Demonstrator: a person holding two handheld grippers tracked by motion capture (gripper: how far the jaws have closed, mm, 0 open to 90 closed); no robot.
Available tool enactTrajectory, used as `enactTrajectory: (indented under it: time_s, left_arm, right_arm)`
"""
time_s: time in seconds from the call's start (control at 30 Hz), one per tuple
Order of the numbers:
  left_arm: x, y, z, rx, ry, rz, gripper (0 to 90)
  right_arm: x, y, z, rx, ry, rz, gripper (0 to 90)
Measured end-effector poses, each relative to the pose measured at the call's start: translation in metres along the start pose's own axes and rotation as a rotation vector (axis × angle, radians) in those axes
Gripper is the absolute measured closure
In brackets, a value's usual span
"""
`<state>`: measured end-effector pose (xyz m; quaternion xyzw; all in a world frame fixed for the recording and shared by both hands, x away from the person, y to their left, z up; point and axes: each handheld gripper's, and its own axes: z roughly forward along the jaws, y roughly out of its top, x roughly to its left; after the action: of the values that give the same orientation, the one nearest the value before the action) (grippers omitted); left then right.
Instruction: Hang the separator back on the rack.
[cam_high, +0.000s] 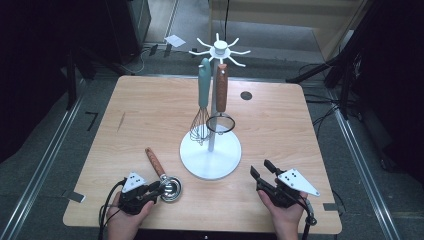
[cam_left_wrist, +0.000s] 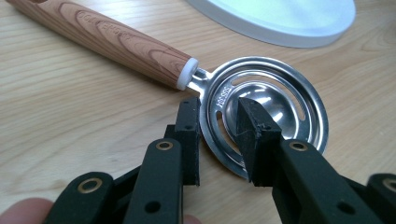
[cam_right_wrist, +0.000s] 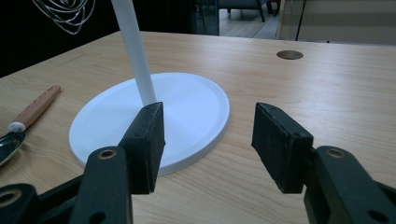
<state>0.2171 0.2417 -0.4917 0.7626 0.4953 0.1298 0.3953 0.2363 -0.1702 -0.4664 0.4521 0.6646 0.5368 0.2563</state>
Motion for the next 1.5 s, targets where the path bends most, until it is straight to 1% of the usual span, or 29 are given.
enactTrajectory:
  time_s: [0.07, 0.1, 0.23, 0.27, 0.37, 0.47, 0.5, 0.57, 0.67, 0.73, 0.77, 0.87, 0.9, 0.93, 0.97, 1.0, 1.03, 1.17, 1.23, 1.27, 1.3, 1.5]
  left_arm:
    - [-0.004, 0.0, 0.002, 0.0, -0.015, -0.002, 71.2]
    - [-0.006, 0.0, 0.003, 0.001, -0.014, 0.0, 71.0]
    - [-0.012, 0.001, 0.006, 0.001, -0.028, -0.019, 71.1]
    - [-0.014, 0.001, 0.006, 0.003, -0.024, -0.021, 71.2]
    - [-0.018, 0.001, 0.008, 0.006, -0.033, -0.02, 70.8]
    - [-0.023, 0.001, 0.01, 0.008, -0.066, -0.016, 68.9]
    - [-0.024, 0.001, 0.011, 0.011, -0.084, -0.009, 68.0]
    - [-0.027, 0.002, 0.011, 0.01, -0.105, 0.008, 65.6]
    - [-0.027, 0.004, 0.009, -0.018, -0.136, 0.022, 61.1]
    - [-0.025, 0.005, 0.006, -0.036, -0.131, 0.026, 60.1]
    - [-0.021, 0.005, 0.003, -0.047, -0.127, 0.022, 60.5]
    - [-0.013, 0.007, 0.0, -0.064, -0.116, 0.011, 65.8]
    - [-0.011, 0.007, -0.001, -0.064, -0.115, 0.013, 70.1]
    - [-0.011, 0.007, -0.001, -0.064, -0.115, 0.013, 72.4]
    - [-0.007, 0.008, 0.0, -0.054, -0.112, 0.014, 76.3]
    - [-0.006, 0.008, 0.001, -0.047, -0.112, 0.012, 79.0]
    - [-0.005, 0.009, 0.003, -0.038, -0.103, 0.012, 81.7]
    - [-0.004, 0.009, 0.012, -0.002, -0.074, 0.017, 87.2]
    - [-0.003, 0.01, 0.016, 0.023, -0.075, 0.009, 87.9]
    - [-0.004, 0.011, 0.017, 0.025, -0.079, 0.01, 88.2]
    - [-0.004, 0.011, 0.017, 0.027, -0.075, 0.014, 88.0]
    - [-0.012, 0.011, 0.018, 0.043, -0.092, 0.04, 87.2]
  right_arm:
    - [0.001, 0.0, 0.001, 0.005, 0.005, -0.007, 45.6]
    - [0.002, -0.001, 0.001, 0.009, 0.009, -0.004, 45.7]
    - [0.002, 0.0, 0.002, 0.005, 0.012, -0.005, 45.6]
    - [0.003, 0.0, 0.002, 0.005, 0.012, -0.005, 45.6]
    - [0.003, 0.0, 0.002, 0.007, 0.014, -0.006, 45.6]
    - [0.004, 0.0, 0.003, 0.01, 0.024, -0.003, 45.6]
    - [0.005, 0.0, 0.003, 0.007, 0.03, 0.0, 45.5]
    - [0.006, 0.0, 0.004, 0.007, 0.035, -0.002, 45.4]
    - [0.008, 0.0, 0.006, 0.012, 0.041, -0.005, 45.2]
    - [0.009, 0.0, 0.006, 0.011, 0.046, -0.009, 45.2]
    - [0.01, 0.0, 0.006, 0.011, 0.047, -0.009, 45.2]
    - [0.01, 0.001, 0.005, 0.01, 0.049, -0.005, 45.5]
    - [0.01, 0.001, 0.005, 0.008, 0.049, -0.01, 46.0]
    - [0.01, 0.001, 0.005, 0.008, 0.049, -0.01, 46.0]
    - [0.012, 0.001, 0.005, 0.008, 0.061, 0.002, 47.0]
    - [0.013, 0.001, 0.005, 0.003, 0.067, 0.002, 47.1]
    - [0.014, 0.001, 0.005, 0.007, 0.072, 0.007, 47.7]
    - [0.02, 0.001, 0.004, 0.0, 0.098, 0.013, 48.7]
    - [0.022, 0.0, 0.004, 0.003, 0.103, 0.016, 48.7]
    - [0.023, 0.0, 0.004, 0.004, 0.104, 0.015, 48.7]
    - [0.024, -0.001, 0.004, 0.006, 0.107, 0.016, 48.7]
    - [0.027, -0.001, 0.005, 0.009, 0.11, 0.009, 48.7]
